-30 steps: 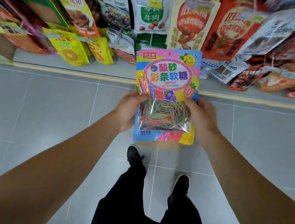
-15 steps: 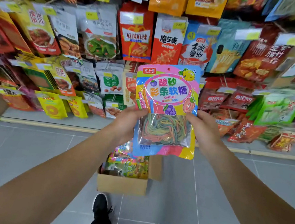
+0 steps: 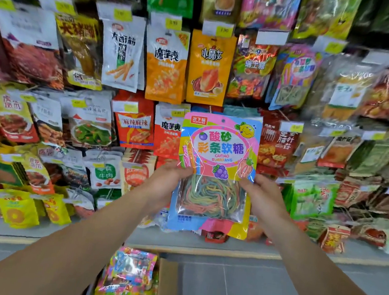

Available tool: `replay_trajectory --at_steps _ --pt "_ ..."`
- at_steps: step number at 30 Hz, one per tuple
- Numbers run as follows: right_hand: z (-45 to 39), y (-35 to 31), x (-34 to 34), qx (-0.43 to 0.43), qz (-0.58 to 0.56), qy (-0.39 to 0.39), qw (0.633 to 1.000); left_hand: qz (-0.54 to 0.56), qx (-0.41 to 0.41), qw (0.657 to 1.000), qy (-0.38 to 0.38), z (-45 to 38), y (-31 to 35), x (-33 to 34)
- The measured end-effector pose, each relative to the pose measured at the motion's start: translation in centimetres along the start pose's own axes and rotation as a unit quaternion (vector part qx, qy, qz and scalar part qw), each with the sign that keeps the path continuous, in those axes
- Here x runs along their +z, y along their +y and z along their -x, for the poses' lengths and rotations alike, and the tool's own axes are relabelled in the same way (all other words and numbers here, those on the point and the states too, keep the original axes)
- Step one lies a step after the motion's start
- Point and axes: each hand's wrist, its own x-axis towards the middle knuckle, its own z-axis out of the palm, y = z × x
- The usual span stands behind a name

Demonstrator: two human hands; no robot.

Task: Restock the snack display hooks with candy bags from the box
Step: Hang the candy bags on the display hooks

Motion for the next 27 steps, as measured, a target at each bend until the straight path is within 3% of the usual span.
replay_trajectory --at_steps 15,21,27 --pt "-13.7 -2.5 -2.7 -0.023 -0.024 0.037 0.999 -0.003 0.010 0.998 -0.064 -16.0 6.4 2.5" --pt "-17.5 -3.3 -5.8 -0.024 0.011 0.026 0.999 0.008 0.083 0.996 -0.015 -21.8 8.9 5.2" --pt "-24.9 -5.6 -11.7 -0.094 0.056 0.102 0.989 -0.056 0.129 0.990 -0.027 -25.8 10.8 11.2"
